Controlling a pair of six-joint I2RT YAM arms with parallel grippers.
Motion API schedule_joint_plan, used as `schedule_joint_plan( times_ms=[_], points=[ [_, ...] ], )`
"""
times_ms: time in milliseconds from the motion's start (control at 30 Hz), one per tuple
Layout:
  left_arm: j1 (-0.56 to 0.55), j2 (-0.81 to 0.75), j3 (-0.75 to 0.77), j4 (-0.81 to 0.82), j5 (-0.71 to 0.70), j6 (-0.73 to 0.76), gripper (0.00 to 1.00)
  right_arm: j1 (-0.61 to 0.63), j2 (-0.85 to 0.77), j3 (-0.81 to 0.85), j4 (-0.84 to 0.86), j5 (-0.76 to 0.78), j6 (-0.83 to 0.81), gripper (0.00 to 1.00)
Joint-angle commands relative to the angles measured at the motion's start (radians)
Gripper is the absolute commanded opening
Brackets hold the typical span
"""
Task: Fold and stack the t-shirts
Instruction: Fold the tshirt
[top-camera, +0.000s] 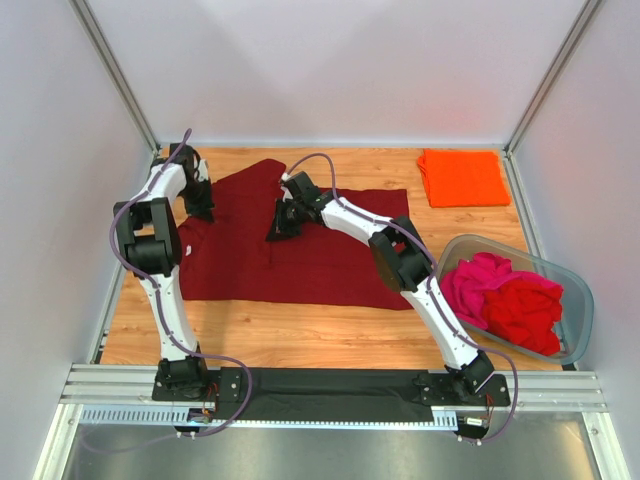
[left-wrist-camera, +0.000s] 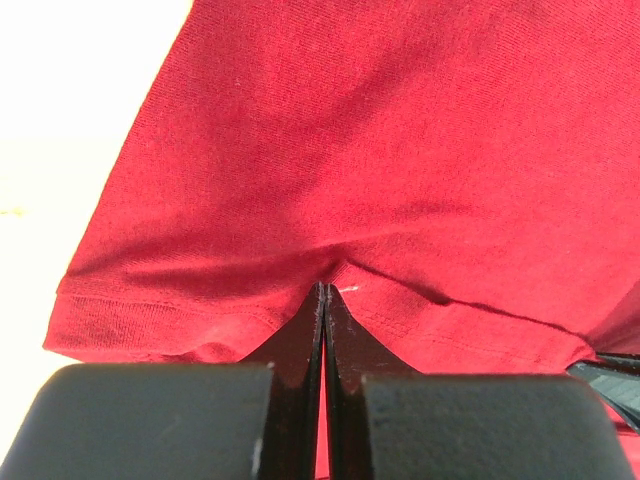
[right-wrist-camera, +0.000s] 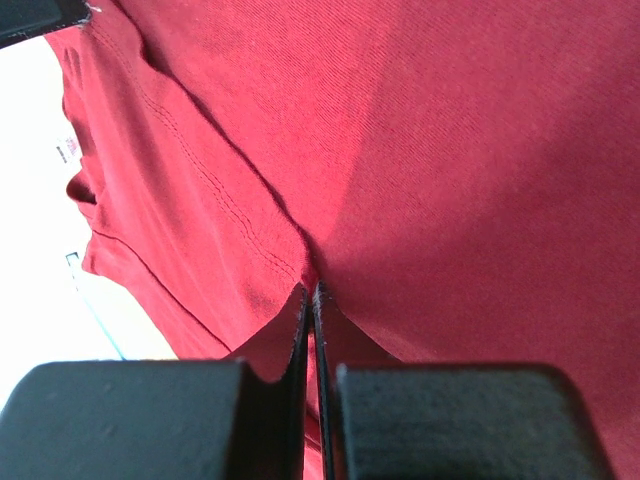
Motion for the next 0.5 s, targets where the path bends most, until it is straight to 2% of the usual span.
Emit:
schedule_joint_plan(
  times_ms=[0,267,467],
  points=[
    [-0.003,-0.025,0.034,0.019,0.022,0.008,0.0,0.004,-0.046,0.007,-0.091,0.059,-0.036,0.0],
    [-0.017,-0.055,0.064,0.032,0.013,0.01,0.0,0.003,-0.156,-0.048,-0.045,0.172,-0.048,0.0],
    [-0.023,-0.036,0.084,0.043,0.014,0.004,0.0,-0.005,-0.147,-0.054,-0.04,0.194,-0.044,0.0]
  ],
)
